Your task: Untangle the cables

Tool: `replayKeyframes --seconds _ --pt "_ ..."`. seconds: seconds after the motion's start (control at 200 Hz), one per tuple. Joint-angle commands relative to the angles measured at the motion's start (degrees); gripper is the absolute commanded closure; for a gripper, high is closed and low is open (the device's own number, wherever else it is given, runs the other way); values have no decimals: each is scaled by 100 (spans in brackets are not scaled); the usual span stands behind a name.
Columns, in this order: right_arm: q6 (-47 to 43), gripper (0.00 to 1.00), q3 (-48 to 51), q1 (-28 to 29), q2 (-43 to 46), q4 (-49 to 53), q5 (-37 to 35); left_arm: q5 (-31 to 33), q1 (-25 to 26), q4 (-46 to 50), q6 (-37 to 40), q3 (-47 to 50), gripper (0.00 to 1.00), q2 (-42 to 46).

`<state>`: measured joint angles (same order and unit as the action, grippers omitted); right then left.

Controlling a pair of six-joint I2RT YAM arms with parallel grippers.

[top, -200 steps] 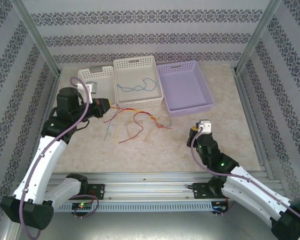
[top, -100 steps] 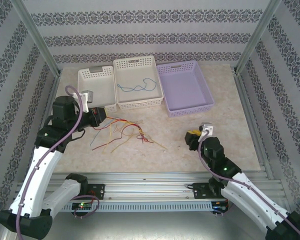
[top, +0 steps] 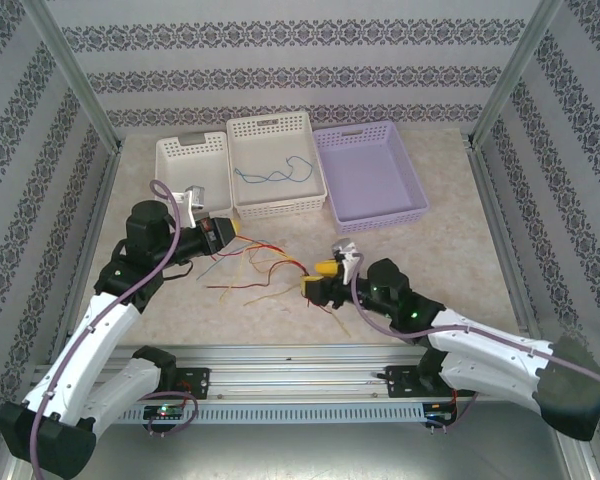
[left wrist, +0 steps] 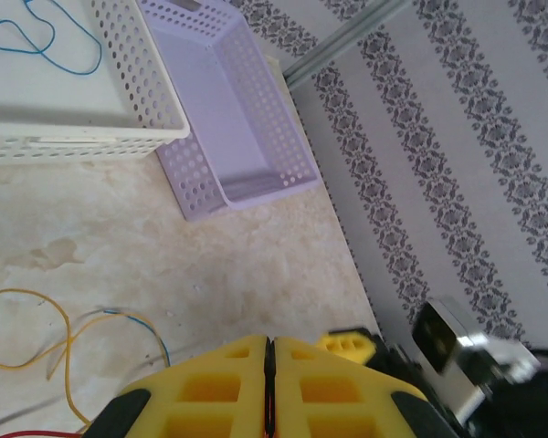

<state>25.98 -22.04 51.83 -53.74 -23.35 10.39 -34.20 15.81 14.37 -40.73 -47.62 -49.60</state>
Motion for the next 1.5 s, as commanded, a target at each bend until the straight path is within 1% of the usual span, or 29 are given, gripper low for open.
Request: replayKeyframes --seconds 0.0,0.055,0.14,0.235,0.365,0.46,0.53,0.61,0.789,0.944,1.074,1.174,1.234,1.314,1.359,1.444,1.494 --pt "149 35 -216 506 -62 -617 -42 445 118 -666 -542 115 100 39" --pt "65 33 -323 767 -58 -523 -224 572 151 -755 -654 162 100 14" --pt "-55 31 -585 1137 -147 -180 -748 737 247 -907 -804 202 100 -48" --pt "1 31 -874 1343 -699 -13 -1137 865 396 -1146 -960 221 100 -125" --pt "75 29 -1093 1354 -1660 -369 -1504 1048 690 -1341 -1084 133 100 -223" --pt "29 29 -1261 1334 -2064 -431 -1895 1215 861 -1293 -1060 57 100 -171" --pt "5 28 -1255 1328 -2162 -530 -2313 1283 897 -1246 -1077 47 100 -83" --pt "-102 28 -1257 1310 -2182 -583 -2629 1290 917 -1189 -1077 33 100 -16" --pt "-242 28 -1250 1306 -2273 -539 -2977 1292 949 -1168 -1093 65 100 34" --pt "-393 30 -1458 1301 -2725 -655 -3390 1328 1008 -1303 -1203 133 100 58" --pt "-520 31 -1443 1262 -3019 -1265 -3607 1310 1060 -1364 -1299 128 100 142" --pt "-629 38 -1370 1198 -3146 -1714 -3884 1303 1104 -1429 -1367 154 100 241" --pt "-591 49 -1355 1108 -3235 -1900 -3892 1302 1113 -1474 -1419 182 100 313" --pt "-546 58 -1334 1013 -3342 -2121 -3865 1287 1124 -1522 -1488 230 100 387" --pt "-566 66 -1305 983 -3380 -2240 -3880 1297 1127 -1524 -1507 257 100 435" --pt "-603 87 -1216 954 -3345 -2323 -3953 1363 1137 -1449 -1478 295 100 540" --pt "-579 95 -1099 924 -3245 -2348 -3966 1424 1143 -1259 -1362 244 100 588"
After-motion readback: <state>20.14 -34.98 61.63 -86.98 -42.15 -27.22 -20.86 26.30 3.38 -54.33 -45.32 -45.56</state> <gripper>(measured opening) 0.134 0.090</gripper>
